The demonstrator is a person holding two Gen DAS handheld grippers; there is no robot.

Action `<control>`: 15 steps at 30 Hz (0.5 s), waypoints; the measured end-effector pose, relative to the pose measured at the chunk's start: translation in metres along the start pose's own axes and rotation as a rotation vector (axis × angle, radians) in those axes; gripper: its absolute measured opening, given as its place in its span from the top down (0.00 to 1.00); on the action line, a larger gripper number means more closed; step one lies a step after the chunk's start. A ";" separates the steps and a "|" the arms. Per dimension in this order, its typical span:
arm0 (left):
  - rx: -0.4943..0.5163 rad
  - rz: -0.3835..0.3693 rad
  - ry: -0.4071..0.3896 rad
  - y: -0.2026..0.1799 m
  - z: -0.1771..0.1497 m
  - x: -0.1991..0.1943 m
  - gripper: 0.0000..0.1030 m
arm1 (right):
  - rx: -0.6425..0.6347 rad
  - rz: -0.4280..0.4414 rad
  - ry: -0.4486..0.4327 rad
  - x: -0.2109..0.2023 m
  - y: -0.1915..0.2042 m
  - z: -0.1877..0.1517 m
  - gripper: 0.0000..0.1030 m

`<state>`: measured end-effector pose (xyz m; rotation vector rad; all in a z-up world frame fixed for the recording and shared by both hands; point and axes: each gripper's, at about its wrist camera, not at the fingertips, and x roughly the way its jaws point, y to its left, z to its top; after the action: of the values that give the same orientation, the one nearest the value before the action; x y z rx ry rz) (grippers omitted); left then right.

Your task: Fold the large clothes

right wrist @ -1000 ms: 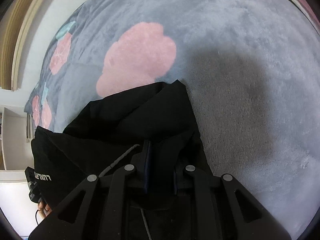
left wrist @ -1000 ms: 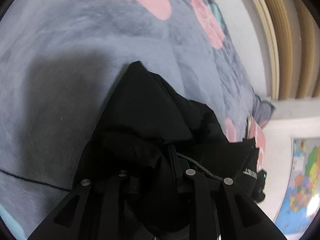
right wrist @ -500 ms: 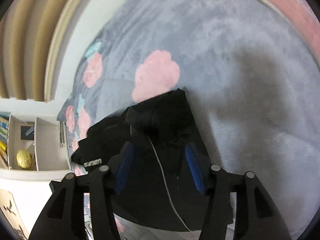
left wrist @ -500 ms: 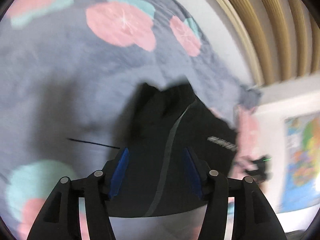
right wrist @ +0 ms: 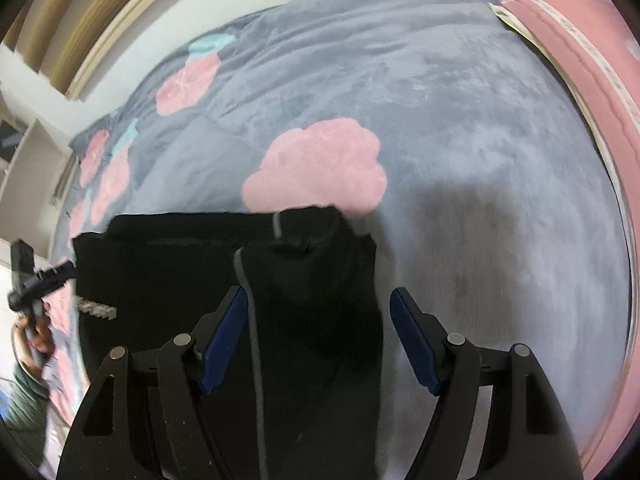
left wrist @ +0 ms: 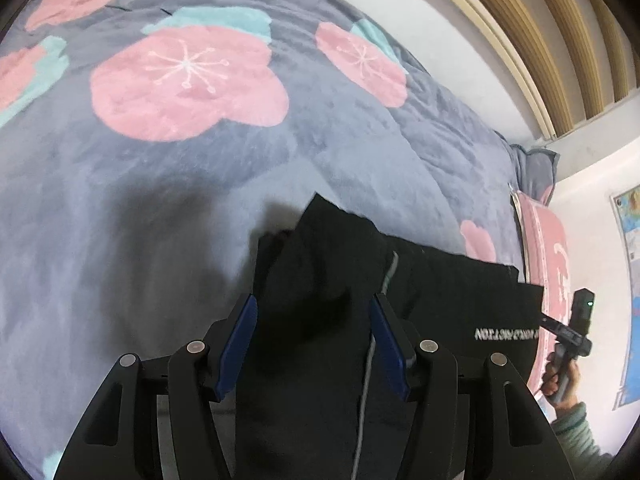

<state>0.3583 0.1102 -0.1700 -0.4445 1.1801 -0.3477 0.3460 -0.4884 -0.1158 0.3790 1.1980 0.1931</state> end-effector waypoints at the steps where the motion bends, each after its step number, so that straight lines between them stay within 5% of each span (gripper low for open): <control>1: -0.006 -0.012 0.016 0.001 0.003 0.006 0.42 | -0.014 0.000 0.005 0.007 0.000 0.003 0.25; 4: -0.003 -0.028 0.071 0.003 0.010 0.029 0.42 | -0.043 -0.016 0.026 0.031 0.000 0.006 0.28; 5: 0.000 -0.026 0.072 0.003 0.011 0.033 0.42 | -0.047 -0.017 0.027 0.036 0.001 0.006 0.51; 6: -0.005 -0.034 0.069 0.003 0.012 0.035 0.42 | -0.054 -0.006 0.028 0.040 0.002 0.005 0.61; 8: -0.006 -0.064 0.026 0.000 0.009 0.031 0.44 | -0.073 -0.027 0.014 0.038 0.008 0.001 0.69; 10: 0.040 -0.074 -0.011 -0.009 0.002 0.020 0.88 | -0.121 -0.078 -0.024 0.027 0.018 -0.005 0.77; 15: 0.089 -0.039 -0.153 -0.031 -0.011 -0.034 0.90 | -0.150 -0.178 -0.149 -0.028 0.040 -0.012 0.81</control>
<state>0.3355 0.0985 -0.1302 -0.4101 1.0045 -0.3917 0.3273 -0.4591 -0.0800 0.1520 1.0565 0.0981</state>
